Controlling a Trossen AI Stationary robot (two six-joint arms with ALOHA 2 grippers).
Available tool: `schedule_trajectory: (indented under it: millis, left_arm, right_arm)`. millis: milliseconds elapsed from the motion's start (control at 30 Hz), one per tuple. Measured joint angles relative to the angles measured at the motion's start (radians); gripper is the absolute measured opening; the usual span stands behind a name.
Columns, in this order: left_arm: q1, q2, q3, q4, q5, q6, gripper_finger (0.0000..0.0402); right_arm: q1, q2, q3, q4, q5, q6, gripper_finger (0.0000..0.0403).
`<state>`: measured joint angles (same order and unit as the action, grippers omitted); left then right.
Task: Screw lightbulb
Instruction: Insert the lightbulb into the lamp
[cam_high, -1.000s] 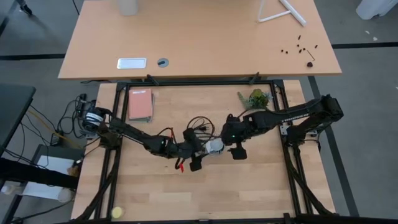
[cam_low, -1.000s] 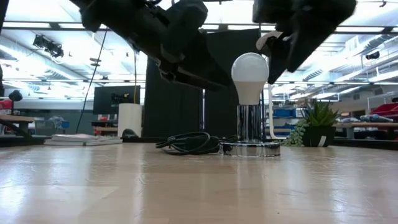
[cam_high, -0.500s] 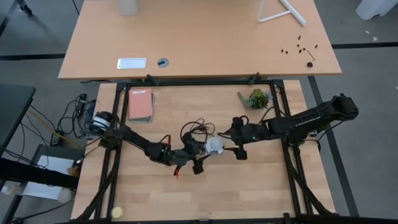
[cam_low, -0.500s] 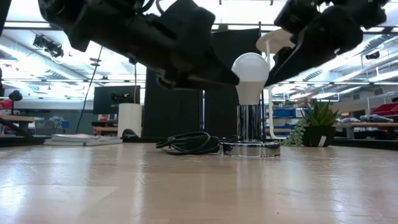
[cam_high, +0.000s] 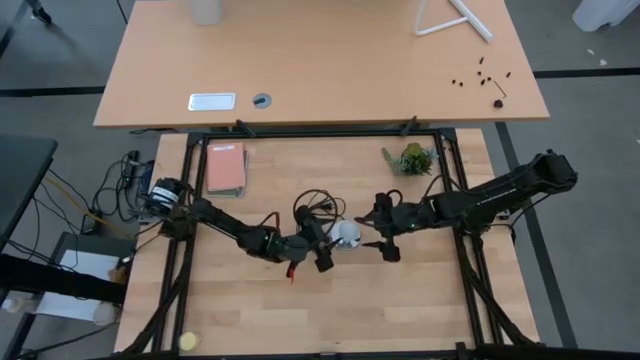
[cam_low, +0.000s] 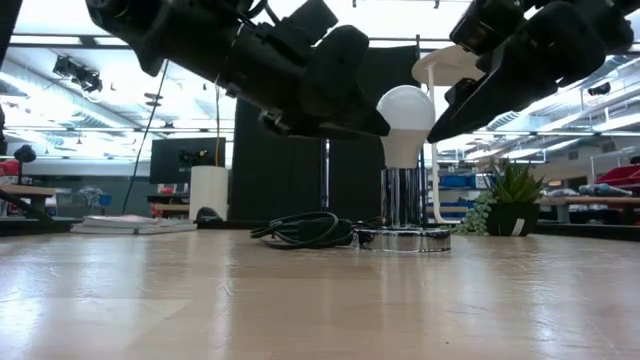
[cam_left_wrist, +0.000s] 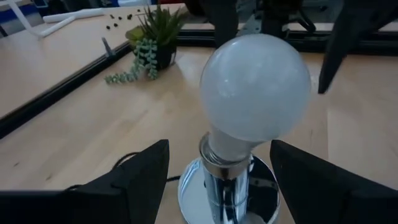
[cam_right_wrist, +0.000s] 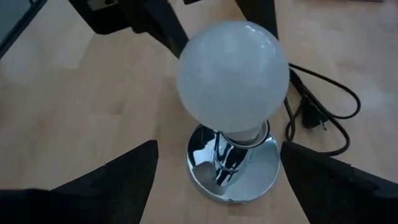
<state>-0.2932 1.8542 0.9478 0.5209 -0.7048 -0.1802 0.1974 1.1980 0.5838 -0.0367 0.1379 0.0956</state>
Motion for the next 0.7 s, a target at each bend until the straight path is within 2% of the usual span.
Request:
schedule_trajectory:
  millis: [400, 700]
  left_arm:
    - [0.011, 0.000, 0.001, -0.003, 0.003, -0.013, 0.0282]
    - [0.021, 0.000, 0.001, -0.002, 0.002, -0.011, 0.0282]
  right_arm:
    - [-0.005, 0.000, 0.000, 0.055, 0.000, -0.012, 0.0348]
    - [-0.053, 0.001, 0.000, 0.071, -0.001, 0.009, 0.0348]
